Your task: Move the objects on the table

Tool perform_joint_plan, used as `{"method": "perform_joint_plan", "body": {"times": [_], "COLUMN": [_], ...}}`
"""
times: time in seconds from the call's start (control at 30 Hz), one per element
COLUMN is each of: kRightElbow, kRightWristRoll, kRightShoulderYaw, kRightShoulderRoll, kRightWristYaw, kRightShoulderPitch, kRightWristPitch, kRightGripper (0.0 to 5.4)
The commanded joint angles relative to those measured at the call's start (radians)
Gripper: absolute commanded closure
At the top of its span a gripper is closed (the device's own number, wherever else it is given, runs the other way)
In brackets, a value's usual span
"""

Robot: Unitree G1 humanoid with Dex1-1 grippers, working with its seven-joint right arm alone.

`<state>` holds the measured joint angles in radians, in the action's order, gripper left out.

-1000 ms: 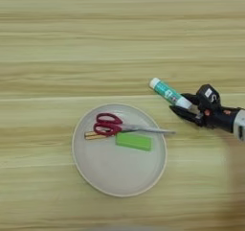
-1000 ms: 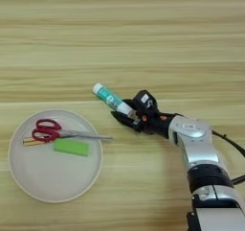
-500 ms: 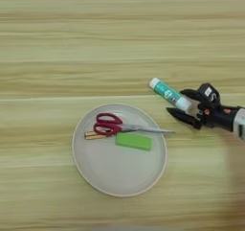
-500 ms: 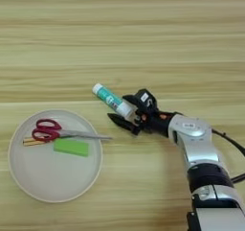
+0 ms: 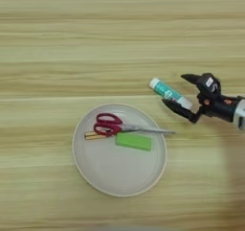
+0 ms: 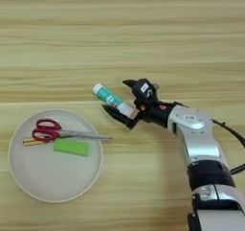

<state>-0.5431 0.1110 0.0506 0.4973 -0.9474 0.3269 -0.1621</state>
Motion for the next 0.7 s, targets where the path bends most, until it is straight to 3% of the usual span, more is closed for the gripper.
{"method": "perform_joint_plan", "body": {"times": [0.03,0.33,0.7], "kRightElbow": [0.112,0.298,0.453], "kRightWristRoll": [0.037,0.106,0.227], "kRightShoulderYaw": [0.029,0.02,0.016], "kRightShoulderRoll": [0.031,0.016,0.015], "kRightWristYaw": [0.023,-0.009,-0.139], "kRightShoulderPitch": [0.037,-0.028,-0.1], "kRightWristPitch": [0.014,0.08,0.073], "kRightGripper": [0.03,0.03,0.03]}}
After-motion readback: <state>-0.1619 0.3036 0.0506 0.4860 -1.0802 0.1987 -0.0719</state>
